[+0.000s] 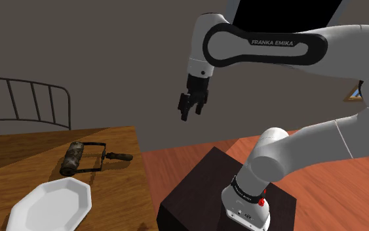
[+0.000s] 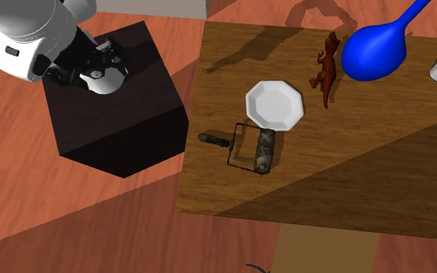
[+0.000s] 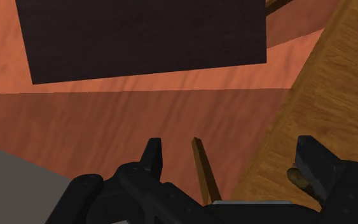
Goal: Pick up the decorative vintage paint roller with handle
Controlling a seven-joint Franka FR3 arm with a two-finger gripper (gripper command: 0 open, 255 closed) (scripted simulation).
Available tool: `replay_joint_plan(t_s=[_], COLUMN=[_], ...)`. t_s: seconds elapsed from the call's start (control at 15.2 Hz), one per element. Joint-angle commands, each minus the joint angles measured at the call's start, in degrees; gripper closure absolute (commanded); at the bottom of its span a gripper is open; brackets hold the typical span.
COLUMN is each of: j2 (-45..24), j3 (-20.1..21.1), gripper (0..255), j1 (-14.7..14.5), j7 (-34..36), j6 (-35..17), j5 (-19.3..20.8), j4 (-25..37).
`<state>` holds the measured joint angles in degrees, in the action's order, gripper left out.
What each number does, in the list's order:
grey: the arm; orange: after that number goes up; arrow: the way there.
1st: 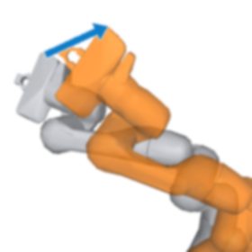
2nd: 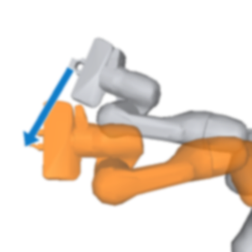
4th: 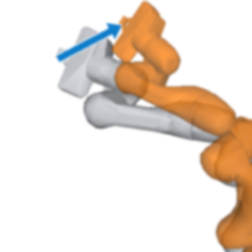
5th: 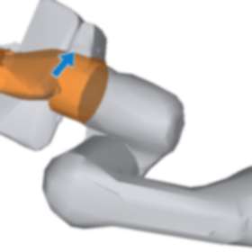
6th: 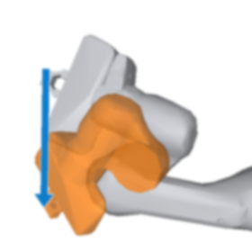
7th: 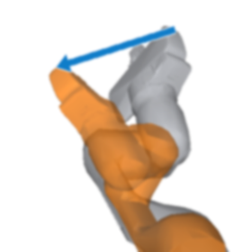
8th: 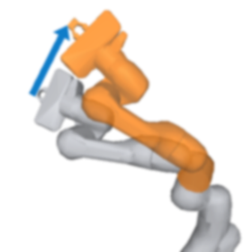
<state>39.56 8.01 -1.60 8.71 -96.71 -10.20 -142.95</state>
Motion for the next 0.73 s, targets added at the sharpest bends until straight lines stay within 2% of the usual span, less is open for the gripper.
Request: replay_joint_plan(t_s=[0.0, 0.33, 0.66], j2=[-2.69, -10.44, -20.38], j3=[2.56, 9.27, 15.6], gripper=[0, 0, 0], j1=[-0.11, -0.1, 0.94], j7=[3.67, 13.16, 23.56], j6=[-3.52, -12.2, -20.22], j5=[-1.16, -2.79, -1.18], j4=[0.26, 1.72, 5.59])
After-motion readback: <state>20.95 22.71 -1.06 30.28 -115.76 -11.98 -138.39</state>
